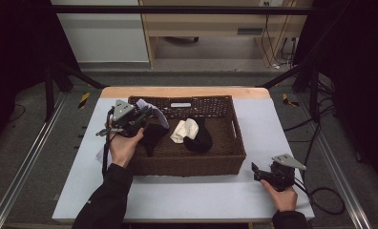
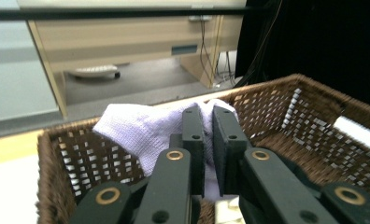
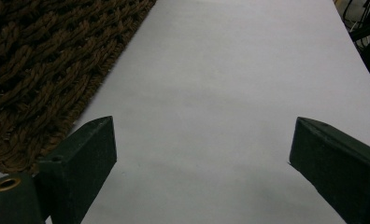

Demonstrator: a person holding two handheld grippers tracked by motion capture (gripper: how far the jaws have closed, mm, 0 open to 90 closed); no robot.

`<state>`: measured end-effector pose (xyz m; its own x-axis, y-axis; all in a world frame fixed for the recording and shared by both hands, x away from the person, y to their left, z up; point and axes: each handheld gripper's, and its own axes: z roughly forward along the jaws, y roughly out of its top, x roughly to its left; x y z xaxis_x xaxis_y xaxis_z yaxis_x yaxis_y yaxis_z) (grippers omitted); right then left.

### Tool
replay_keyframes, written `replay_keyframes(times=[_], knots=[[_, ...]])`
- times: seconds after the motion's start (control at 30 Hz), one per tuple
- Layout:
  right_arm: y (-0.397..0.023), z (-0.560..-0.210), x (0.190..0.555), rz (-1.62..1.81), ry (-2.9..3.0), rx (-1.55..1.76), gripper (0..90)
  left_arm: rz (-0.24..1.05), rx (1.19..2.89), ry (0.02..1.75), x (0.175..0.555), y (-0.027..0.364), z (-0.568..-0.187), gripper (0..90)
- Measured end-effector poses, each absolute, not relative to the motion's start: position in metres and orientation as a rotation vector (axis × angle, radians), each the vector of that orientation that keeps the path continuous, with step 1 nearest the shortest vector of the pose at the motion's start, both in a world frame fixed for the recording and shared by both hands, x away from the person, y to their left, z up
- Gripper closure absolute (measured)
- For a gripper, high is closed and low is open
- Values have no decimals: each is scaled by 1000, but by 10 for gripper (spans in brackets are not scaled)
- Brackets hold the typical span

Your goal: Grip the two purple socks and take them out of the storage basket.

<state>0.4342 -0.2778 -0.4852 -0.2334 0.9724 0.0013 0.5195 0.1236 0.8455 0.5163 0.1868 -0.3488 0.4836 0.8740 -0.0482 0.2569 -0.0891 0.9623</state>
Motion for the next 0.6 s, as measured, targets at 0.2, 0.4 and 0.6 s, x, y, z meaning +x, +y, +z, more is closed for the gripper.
replay_keyframes(times=[0.2, 0.4, 0.6], knots=[[-278, -485, 434, 1008, 1825, 1439, 78, 692, 1584, 943, 501, 192, -327, 835], [-278, -485, 434, 1008, 1825, 1440, 77, 700, 1569, 925, 490, 203, -315, 835], [-278, -485, 434, 1006, 1826, 1442, 77, 715, 1530, 921, 477, 221, -304, 835]])
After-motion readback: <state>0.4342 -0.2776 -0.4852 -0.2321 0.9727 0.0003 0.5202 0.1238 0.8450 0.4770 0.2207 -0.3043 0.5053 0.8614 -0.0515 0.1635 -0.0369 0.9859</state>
